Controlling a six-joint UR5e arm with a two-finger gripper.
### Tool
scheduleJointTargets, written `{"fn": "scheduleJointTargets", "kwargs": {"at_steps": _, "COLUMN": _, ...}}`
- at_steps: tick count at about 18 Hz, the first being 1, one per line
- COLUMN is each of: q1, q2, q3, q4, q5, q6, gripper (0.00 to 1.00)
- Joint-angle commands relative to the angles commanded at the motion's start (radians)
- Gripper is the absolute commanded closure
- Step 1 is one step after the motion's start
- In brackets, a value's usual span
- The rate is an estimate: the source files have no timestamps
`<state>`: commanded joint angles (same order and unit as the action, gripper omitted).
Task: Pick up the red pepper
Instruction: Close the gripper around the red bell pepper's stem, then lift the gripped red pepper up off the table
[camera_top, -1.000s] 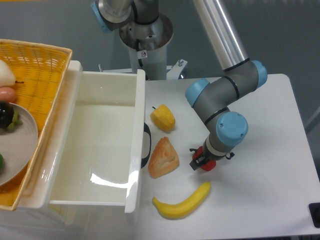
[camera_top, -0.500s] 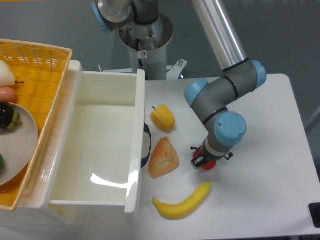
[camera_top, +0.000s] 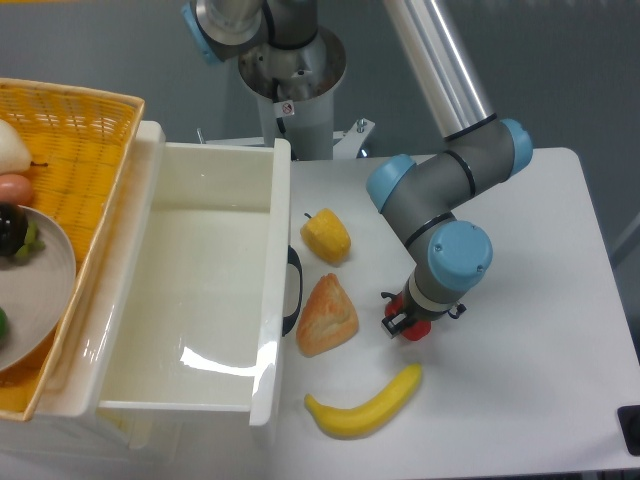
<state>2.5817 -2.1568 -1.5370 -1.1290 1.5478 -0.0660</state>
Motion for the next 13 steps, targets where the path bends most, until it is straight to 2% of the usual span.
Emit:
{"fn": "scheduleJointTargets", "kwargs": {"at_steps": 5, "q1": 0.008, "q2": 0.02, "q3": 0.034, "q4": -0.003, "q5": 0.006, "q6": 0.017, "gripper": 0.79}}
{"fn": "scheduleJointTargets", "kwargs": {"at_steps": 8, "q1": 0.014, "q2": 0.035, "q3": 0.058, "q4": -0.006, "q5": 0.029, "q6": 0.081, "gripper": 0.79}}
{"fn": "scheduleJointTargets", "kwargs": {"at_steps": 13, "q1": 0.043, "q2": 0.089, "q3": 0.058, "q4": -0.012, "q5": 0.052, "q6": 0.306, "gripper": 0.79}}
